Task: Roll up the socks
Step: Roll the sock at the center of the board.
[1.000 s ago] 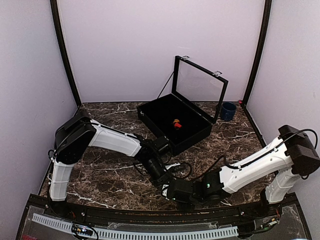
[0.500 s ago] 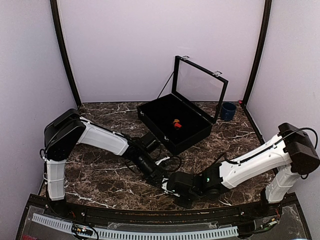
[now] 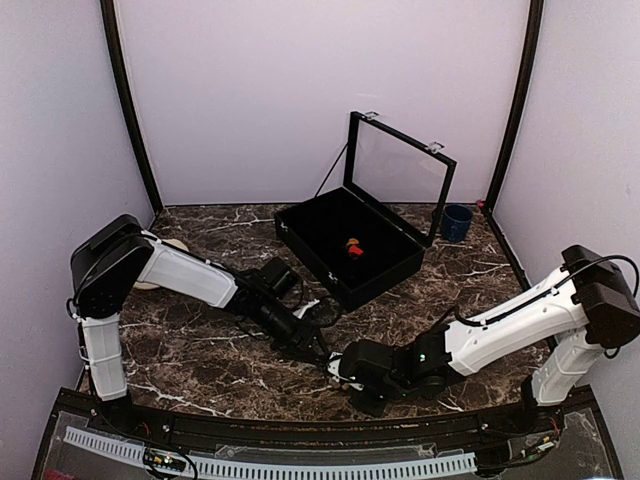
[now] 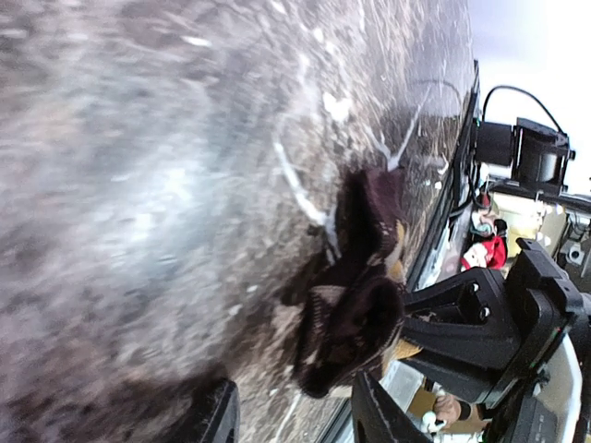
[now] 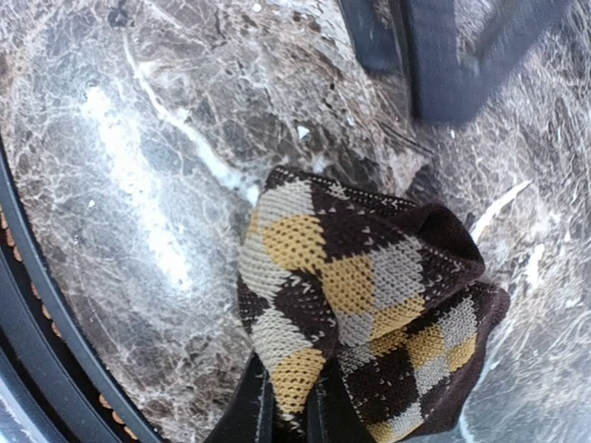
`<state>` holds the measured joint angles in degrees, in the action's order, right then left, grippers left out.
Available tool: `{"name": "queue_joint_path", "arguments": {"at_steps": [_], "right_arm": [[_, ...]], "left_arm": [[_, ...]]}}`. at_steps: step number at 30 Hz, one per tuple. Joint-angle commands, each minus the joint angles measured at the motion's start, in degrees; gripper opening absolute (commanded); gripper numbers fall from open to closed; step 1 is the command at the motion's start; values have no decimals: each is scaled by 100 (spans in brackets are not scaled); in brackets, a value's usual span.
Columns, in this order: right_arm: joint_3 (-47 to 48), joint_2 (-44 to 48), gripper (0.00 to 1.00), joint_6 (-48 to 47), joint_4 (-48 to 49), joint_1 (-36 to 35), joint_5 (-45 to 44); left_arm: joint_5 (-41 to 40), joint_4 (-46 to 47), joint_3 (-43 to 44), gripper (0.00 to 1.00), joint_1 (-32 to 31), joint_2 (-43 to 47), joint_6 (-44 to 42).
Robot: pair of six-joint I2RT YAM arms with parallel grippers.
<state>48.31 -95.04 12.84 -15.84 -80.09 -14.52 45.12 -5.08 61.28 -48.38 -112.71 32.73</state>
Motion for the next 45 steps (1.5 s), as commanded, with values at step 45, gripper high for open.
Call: {"name": "queue_joint_path", "arguments": {"at_steps": [45], "right_arm": [[-2825, 1190, 0, 3203, 3478, 1981, 4194]], "left_arm": [[-1043, 836, -263, 50, -875, 647, -1284]]}}
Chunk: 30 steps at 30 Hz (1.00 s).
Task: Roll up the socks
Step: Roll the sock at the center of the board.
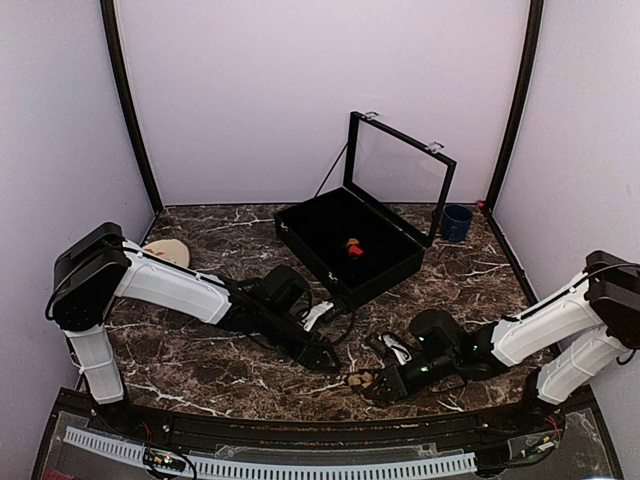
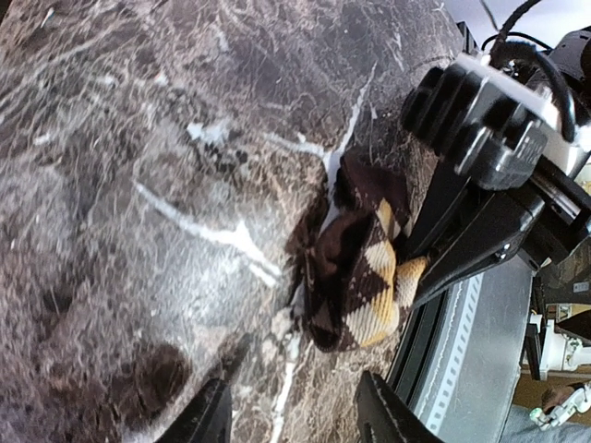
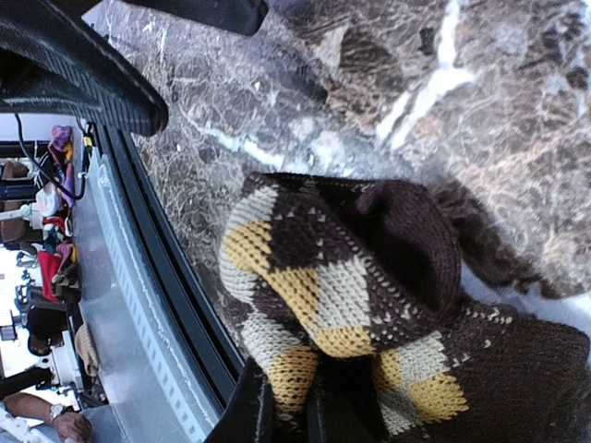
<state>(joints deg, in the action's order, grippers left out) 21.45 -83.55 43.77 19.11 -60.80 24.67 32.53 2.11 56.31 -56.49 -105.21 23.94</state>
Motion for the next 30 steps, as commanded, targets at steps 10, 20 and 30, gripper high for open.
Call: {"name": "queue_joint_path", "arguments": {"at_steps": [10, 20, 30], "right_arm": [[-322, 88, 0, 101, 132, 209, 490], [-352, -46, 0, -8, 237, 320, 713], [-378, -83, 0, -35, 281, 353, 802]], "left_arm": [[730, 125, 672, 52, -306, -532, -871], [887, 115, 746, 52, -552, -705, -1258], [893, 143, 1000, 51, -652, -951, -1291]]}}
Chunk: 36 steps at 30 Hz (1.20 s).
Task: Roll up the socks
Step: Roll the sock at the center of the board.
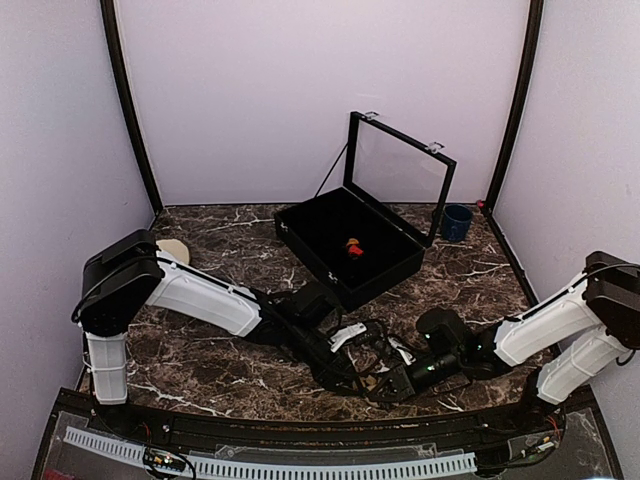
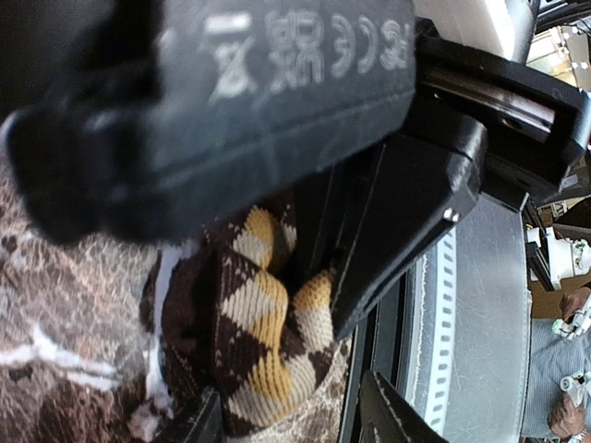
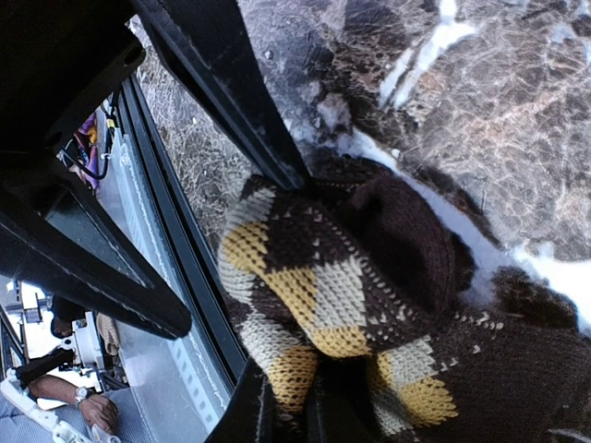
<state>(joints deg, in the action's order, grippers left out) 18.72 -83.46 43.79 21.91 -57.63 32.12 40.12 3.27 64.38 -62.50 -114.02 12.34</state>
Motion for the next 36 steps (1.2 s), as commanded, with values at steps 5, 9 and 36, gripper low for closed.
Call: {"name": "queue_joint_path", "arguments": {"at_steps": [5, 9, 36], "right_arm": [[-98, -117, 0, -31, 49, 50, 93], [-88, -163, 0, -43, 54, 67, 114], [789, -25, 37, -948, -1795, 120, -585]], "left_arm": [[155, -76, 342, 47, -77, -250, -190], [366, -54, 355, 41, -92, -337, -145], [-259, -715, 238, 0, -71, -543, -84]]}}
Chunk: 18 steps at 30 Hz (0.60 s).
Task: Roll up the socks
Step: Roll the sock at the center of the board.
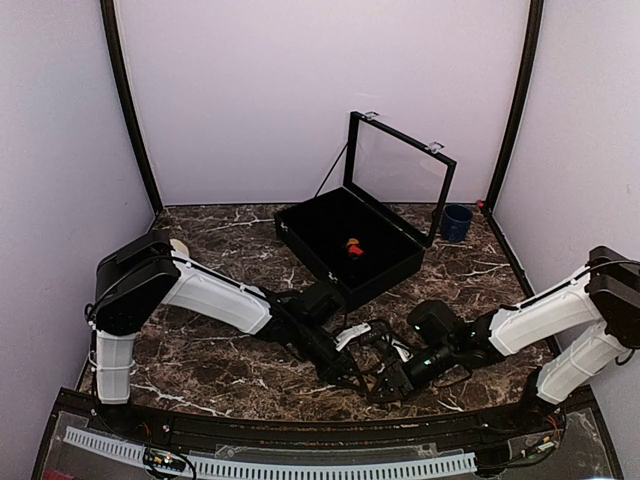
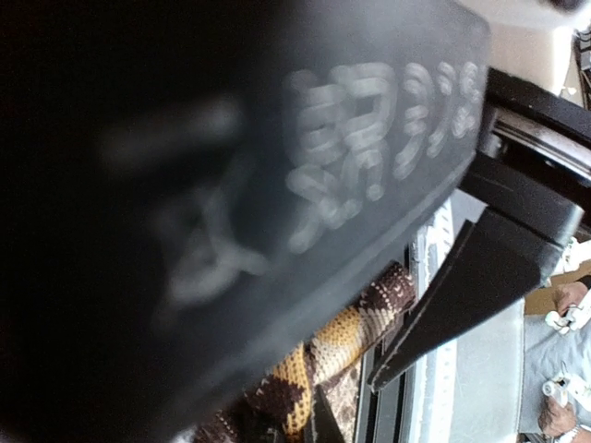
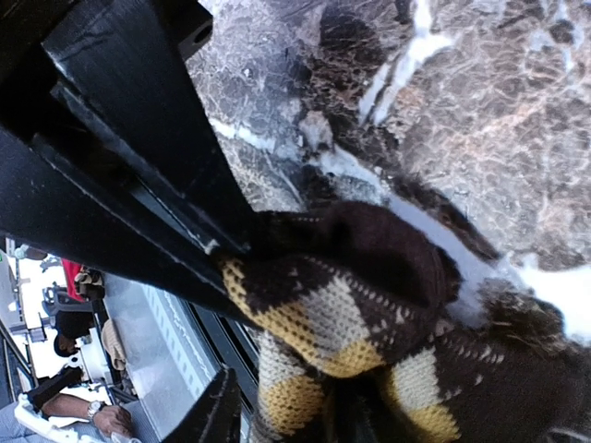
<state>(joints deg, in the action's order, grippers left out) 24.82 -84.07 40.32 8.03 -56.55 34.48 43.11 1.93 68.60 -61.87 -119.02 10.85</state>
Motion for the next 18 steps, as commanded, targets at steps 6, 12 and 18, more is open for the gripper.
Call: {"name": "queue_joint_path", "arguments": {"at_steps": [6, 12, 18], "right_arm": [[190, 498, 40, -693, -844, 13, -1136], [194, 1119, 42, -743, -1391, 12, -1709], [44, 1797, 43, -702, -1629, -4, -2108]], "left_arm": [[-570, -536, -329, 0, -115, 12, 163], [-464, -550, -222, 0, -115, -46, 141], [-419, -588, -114, 0, -115, -125, 178]]}}
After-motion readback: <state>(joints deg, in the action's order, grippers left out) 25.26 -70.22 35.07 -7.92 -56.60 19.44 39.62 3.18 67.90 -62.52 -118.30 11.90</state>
